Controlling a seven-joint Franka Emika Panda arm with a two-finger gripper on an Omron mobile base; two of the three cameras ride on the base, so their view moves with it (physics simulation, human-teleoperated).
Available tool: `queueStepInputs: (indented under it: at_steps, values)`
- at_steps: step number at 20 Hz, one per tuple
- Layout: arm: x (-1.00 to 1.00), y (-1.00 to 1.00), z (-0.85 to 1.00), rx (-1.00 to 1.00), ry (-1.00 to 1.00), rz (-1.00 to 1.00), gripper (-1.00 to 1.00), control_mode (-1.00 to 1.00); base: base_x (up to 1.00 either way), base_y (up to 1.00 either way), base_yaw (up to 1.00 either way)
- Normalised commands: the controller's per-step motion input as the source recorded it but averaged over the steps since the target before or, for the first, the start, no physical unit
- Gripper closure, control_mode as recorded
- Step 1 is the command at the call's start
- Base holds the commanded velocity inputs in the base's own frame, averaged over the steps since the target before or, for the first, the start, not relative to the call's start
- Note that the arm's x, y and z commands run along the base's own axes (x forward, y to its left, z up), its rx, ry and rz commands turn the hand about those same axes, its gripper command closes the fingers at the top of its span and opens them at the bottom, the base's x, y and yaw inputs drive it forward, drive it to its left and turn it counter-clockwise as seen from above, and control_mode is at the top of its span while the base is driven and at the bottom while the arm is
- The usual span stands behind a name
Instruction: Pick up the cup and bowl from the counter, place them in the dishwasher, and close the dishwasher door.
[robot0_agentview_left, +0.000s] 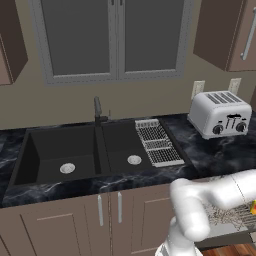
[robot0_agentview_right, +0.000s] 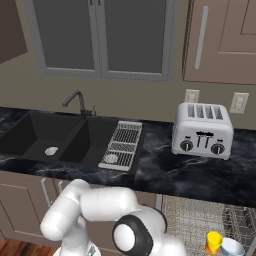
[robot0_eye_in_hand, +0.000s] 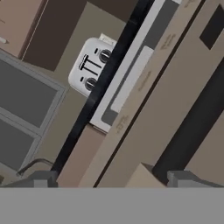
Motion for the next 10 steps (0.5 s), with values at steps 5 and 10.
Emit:
queueStepInputs:
  at_steps: [5, 10]
  values:
    - [0.17, -0.06, -0.04, 0.0, -0.06, 0.0, -1.0, -1.0, 0.0, 0.0, 0.0]
    - [0.34, -0.11, 0.0, 0.0, -0.06, -0.01, -1.0, -1.0, 0.0, 0.0, 0.0]
